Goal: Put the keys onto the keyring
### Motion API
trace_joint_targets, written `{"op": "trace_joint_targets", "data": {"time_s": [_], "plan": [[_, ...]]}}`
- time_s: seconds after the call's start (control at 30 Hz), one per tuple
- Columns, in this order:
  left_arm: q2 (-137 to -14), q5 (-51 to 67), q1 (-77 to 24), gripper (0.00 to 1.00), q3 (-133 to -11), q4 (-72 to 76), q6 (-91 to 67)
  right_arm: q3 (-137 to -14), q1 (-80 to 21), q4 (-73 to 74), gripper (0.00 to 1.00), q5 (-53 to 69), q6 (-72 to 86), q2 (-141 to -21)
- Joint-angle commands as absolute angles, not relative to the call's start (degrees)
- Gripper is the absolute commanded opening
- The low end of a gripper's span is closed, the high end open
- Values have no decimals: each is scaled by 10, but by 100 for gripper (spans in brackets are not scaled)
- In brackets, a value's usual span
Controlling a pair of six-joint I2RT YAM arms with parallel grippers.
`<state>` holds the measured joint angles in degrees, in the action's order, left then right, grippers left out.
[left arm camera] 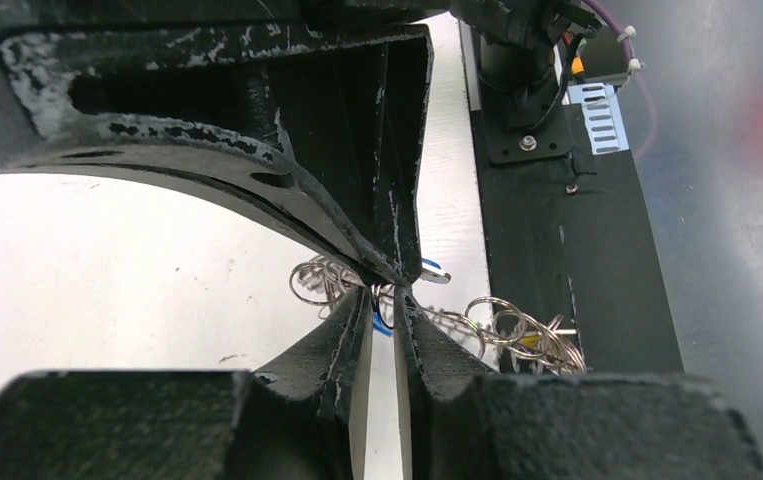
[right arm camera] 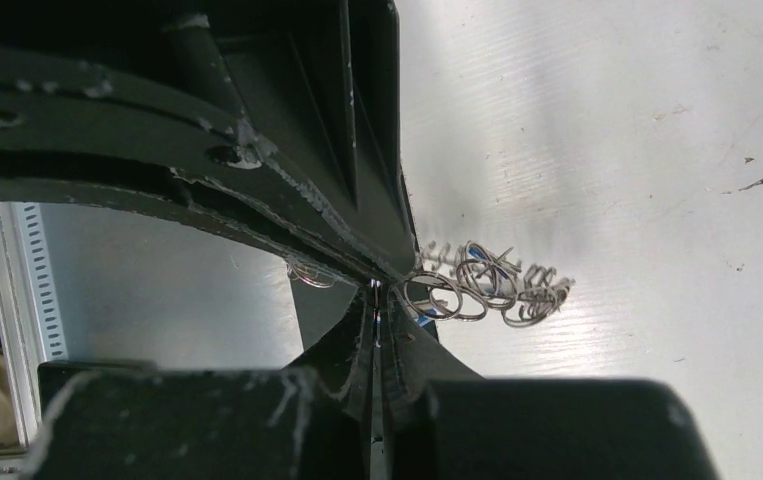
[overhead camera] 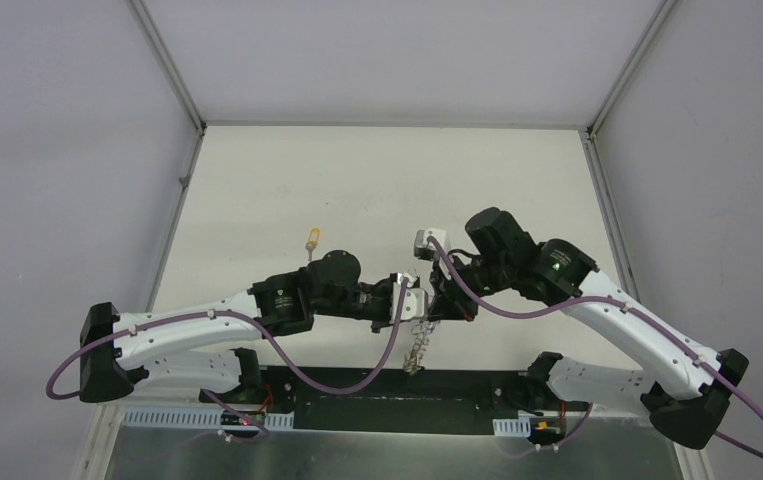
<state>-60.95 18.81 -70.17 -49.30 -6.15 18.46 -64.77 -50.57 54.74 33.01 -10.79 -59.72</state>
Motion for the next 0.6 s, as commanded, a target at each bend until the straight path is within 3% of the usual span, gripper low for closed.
{"op": "trace_joint_targets", "data": {"time_s": [0.0,0.1,0.47,0.57], "plan": [[-608,212,-707,11,-498,-65,195,-653,-509,505,0,348,-101,-578],[-608,212,-707,0,-498,-68,198,-652,-509,498,0,353,-103,-576],[-595,200,-707,0,-489,-71,194,-637,-510,468,0,347,-110,-554],[-588,190,-706,21,-487,-79,199,-636,-510,467,0,354,-111,-553]]}}
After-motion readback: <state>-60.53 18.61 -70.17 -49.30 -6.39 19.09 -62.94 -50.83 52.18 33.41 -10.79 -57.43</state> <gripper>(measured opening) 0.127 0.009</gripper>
